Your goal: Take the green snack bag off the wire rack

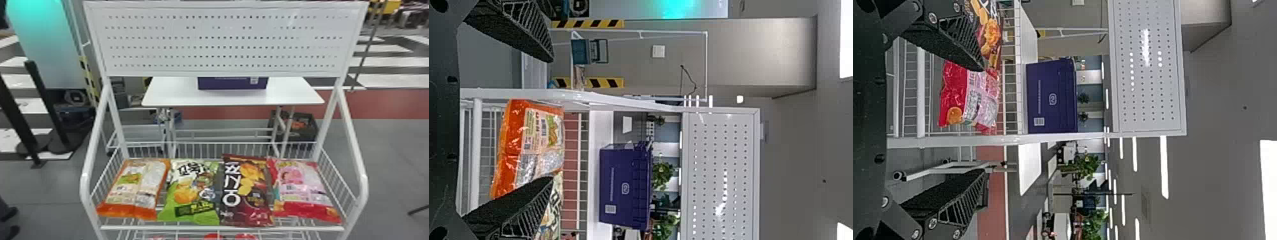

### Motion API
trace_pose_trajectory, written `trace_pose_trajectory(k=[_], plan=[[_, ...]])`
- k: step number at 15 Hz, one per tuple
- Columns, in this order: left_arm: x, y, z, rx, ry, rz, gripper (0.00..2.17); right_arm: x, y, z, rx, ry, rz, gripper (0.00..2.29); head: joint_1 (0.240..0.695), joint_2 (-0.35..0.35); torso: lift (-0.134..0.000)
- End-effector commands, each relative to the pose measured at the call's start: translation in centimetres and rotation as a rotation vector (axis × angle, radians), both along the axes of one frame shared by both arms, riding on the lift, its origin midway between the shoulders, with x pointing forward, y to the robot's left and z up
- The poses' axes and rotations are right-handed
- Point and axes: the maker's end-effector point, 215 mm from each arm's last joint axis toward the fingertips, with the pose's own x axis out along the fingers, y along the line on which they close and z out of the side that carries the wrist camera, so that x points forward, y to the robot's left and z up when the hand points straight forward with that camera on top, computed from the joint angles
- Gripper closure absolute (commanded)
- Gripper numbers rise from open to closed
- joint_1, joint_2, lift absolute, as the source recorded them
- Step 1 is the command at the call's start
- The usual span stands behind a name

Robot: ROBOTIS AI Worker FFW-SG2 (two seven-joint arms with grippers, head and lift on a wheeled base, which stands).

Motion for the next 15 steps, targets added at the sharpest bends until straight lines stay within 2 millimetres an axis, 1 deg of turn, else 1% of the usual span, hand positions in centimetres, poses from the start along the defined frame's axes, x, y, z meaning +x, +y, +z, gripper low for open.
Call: trace_pose_trajectory(k=[1, 4, 11, 13, 14, 15], plan=[[-0.1, 0.0, 0.6, -0.006, -0.02, -0.002, 0.04, -0.1, 0.1, 0.0, 0.001, 0.001, 0.001, 0.17, 0.499, 0.0, 0.0], [-0.1, -0.2, 1.0, -0.004, -0.032, -0.023, 0.04, -0.2, 0.1, 0.1, 0.001, 0.001, 0.0, 0.17, 0.499, 0.0, 0.0], [-0.2, 0.1, 1.6, 0.0, -0.047, -0.028, 0.04, -0.2, 0.2, 0.5, 0.004, -0.008, -0.002, 0.17, 0.499, 0.0, 0.0], [0.0, -0.9, 1.4, -0.016, -0.047, -0.038, 0.04, -0.2, 0.2, 0.4, 0.007, -0.008, -0.004, 0.17, 0.499, 0.0, 0.0], [0.7, -2.2, 0.9, -0.035, -0.044, -0.049, 0.04, -0.1, 0.2, 0.5, 0.009, -0.011, -0.004, 0.17, 0.499, 0.0, 0.0], [1.4, -4.3, 0.2, -0.039, -0.025, -0.08, 0.04, -0.1, 0.4, 0.4, 0.01, -0.01, -0.003, 0.17, 0.499, 0.0, 0.0]])
